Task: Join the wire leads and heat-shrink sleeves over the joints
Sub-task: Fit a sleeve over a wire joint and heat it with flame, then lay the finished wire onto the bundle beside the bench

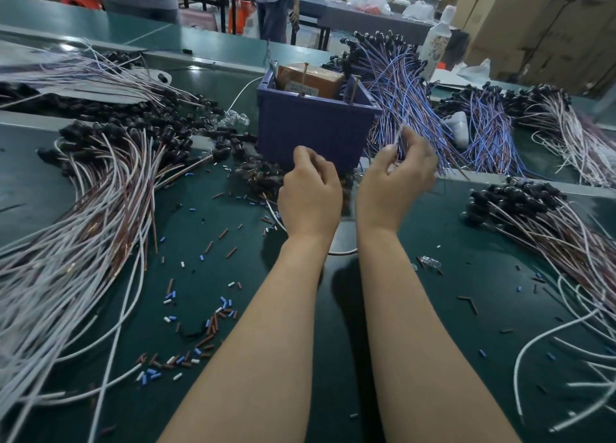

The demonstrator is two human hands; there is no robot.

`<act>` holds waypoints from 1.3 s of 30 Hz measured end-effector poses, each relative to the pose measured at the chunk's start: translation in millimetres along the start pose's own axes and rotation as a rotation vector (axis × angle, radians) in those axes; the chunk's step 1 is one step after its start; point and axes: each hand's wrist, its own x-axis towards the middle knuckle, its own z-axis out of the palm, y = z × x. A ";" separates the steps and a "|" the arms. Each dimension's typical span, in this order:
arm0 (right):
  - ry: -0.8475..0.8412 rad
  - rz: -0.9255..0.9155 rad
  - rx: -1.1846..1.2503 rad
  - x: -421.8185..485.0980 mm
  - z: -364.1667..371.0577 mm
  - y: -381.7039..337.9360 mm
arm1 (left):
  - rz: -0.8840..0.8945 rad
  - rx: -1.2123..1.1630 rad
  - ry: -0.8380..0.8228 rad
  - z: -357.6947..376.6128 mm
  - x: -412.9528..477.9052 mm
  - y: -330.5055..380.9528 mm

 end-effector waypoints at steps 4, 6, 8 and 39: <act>-0.129 -0.269 -0.112 -3.5 -5.0 -14.3 | -0.074 -0.202 0.166 -10.6 6.5 5.2; -0.558 -0.255 -0.155 -5.8 -3.2 -21.7 | -0.129 -0.312 0.269 -18.2 14.4 6.4; -0.928 -0.205 -0.357 -9.8 -0.9 -25.5 | -0.174 -0.369 0.336 -23.9 19.4 5.9; -0.639 0.014 -0.018 56.9 -139.8 -35.9 | -0.423 -0.842 -0.477 14.4 23.5 126.2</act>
